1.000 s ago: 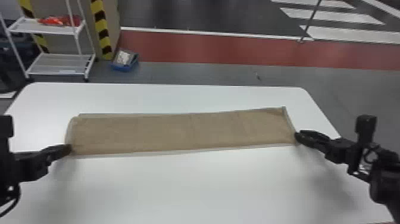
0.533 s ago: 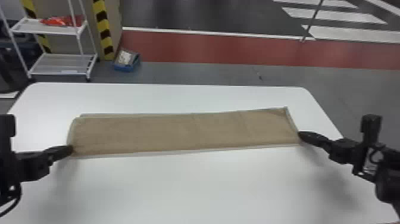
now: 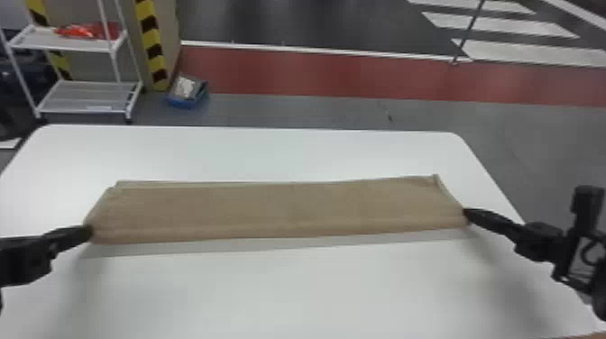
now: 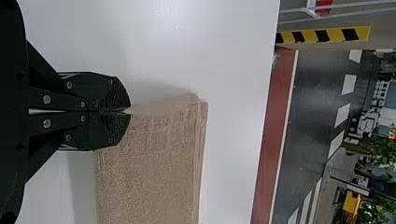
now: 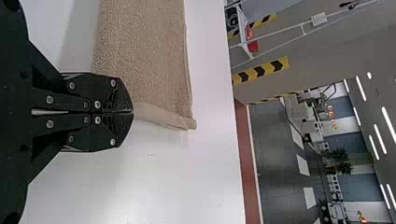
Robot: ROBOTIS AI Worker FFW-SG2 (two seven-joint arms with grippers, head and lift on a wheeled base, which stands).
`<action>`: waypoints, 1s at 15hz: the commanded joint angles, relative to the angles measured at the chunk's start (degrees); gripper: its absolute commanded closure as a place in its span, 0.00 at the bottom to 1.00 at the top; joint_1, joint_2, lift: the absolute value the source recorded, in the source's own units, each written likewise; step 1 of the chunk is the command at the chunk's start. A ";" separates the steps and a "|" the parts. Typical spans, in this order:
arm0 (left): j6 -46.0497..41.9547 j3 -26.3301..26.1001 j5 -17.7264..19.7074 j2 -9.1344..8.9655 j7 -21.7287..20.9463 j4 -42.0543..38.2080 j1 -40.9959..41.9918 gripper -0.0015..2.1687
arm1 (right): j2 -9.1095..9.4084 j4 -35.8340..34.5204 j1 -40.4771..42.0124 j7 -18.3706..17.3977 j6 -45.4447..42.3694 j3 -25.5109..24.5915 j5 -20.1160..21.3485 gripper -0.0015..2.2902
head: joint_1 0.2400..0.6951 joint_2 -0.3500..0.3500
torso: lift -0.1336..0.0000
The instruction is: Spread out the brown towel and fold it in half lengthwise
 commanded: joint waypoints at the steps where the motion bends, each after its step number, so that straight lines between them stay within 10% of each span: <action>1: 0.34 0.51 -0.11 0.02 -0.23 -1.51 1.39 0.76 | -0.22 -1.49 2.14 0.07 0.75 -1.79 -0.44 0.53 | 1.00 0.28 | 0.07; 6: 2.27 -0.37 -0.99 -0.51 -0.05 -5.02 3.33 0.75 | 0.31 -2.37 2.75 -0.28 0.40 -0.65 -0.17 0.53 | 1.00 0.26 | 0.07; 9: 1.74 0.07 -1.07 -0.51 -0.05 -6.61 4.73 0.05 | 0.57 -2.46 2.75 -0.99 -0.31 -0.65 -0.08 0.31 | 1.00 0.26 | 0.07; 11: 0.69 1.47 -1.43 -0.60 0.04 -8.89 6.31 0.00 | 0.57 -3.16 2.84 -1.07 -0.31 -1.18 -0.17 0.07 | 1.00 0.26 | 0.07; 15: -7.92 2.88 -1.51 -0.69 2.06 -8.28 6.40 0.02 | 1.89 -9.31 5.12 -1.16 1.10 -2.67 -1.31 0.05 | 1.00 0.28 | 0.07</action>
